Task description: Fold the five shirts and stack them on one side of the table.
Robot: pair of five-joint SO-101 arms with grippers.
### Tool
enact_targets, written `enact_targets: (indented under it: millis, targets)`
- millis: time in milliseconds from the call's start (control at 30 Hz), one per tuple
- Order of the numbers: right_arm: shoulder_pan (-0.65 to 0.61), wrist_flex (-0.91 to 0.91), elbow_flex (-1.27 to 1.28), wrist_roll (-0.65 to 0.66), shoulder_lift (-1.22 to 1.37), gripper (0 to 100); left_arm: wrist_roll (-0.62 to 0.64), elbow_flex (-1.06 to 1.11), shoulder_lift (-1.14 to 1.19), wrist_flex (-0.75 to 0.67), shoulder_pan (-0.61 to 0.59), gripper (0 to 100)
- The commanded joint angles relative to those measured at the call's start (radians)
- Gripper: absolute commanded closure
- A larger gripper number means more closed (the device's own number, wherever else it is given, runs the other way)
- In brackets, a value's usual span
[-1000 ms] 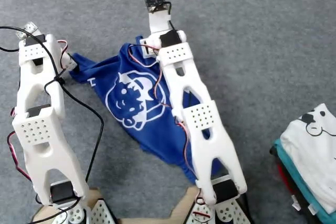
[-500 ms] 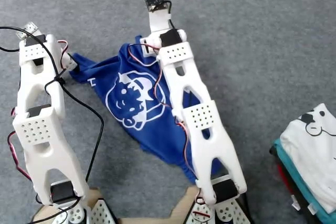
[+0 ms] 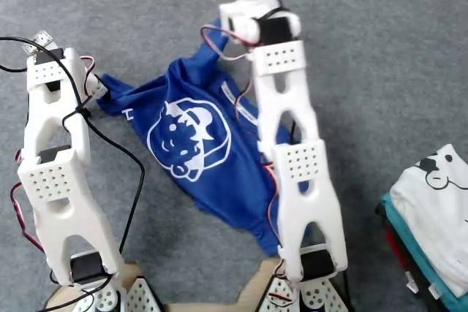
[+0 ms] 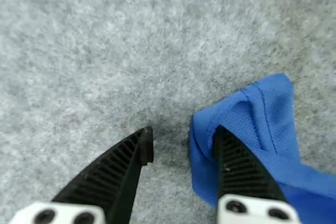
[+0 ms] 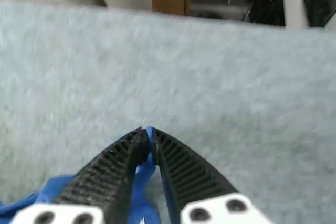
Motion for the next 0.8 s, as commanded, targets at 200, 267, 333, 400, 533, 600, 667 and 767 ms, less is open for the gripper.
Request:
enact_targets:
  millis: [200,267,333,400,533,600,667,767]
  targets:
    - [0.033,0.003,-0.059,-0.017,-0.232,99.4,-0.002,-0.043,-0.007,-0.012,-0.021,80]
    - [0.033,0.006,-0.059,-0.020,-0.254,99.4,-0.002,-0.043,-0.010,-0.009,-0.021,80]
    - [0.033,0.023,-0.059,-0.020,-0.271,99.4,-0.002,-0.043,-0.013,-0.008,-0.023,80]
    - [0.018,0.052,-0.059,-0.021,-0.278,99.4,-0.002,-0.044,-0.015,-0.008,-0.032,80]
    - [-0.015,0.083,-0.048,-0.021,-0.259,99.4,-0.002,-0.175,-0.061,0.078,-0.095,80]
    - [-0.025,0.081,-0.061,-0.021,-0.211,99.4,-0.002,-0.265,-0.077,0.124,-0.126,80]
    - [-0.028,0.080,-0.088,-0.021,-0.159,99.4,0.000,-0.338,-0.076,0.161,-0.147,80]
    - [-0.007,0.078,-0.174,-0.015,-0.088,99.4,0.003,-0.399,-0.074,0.210,-0.178,79]
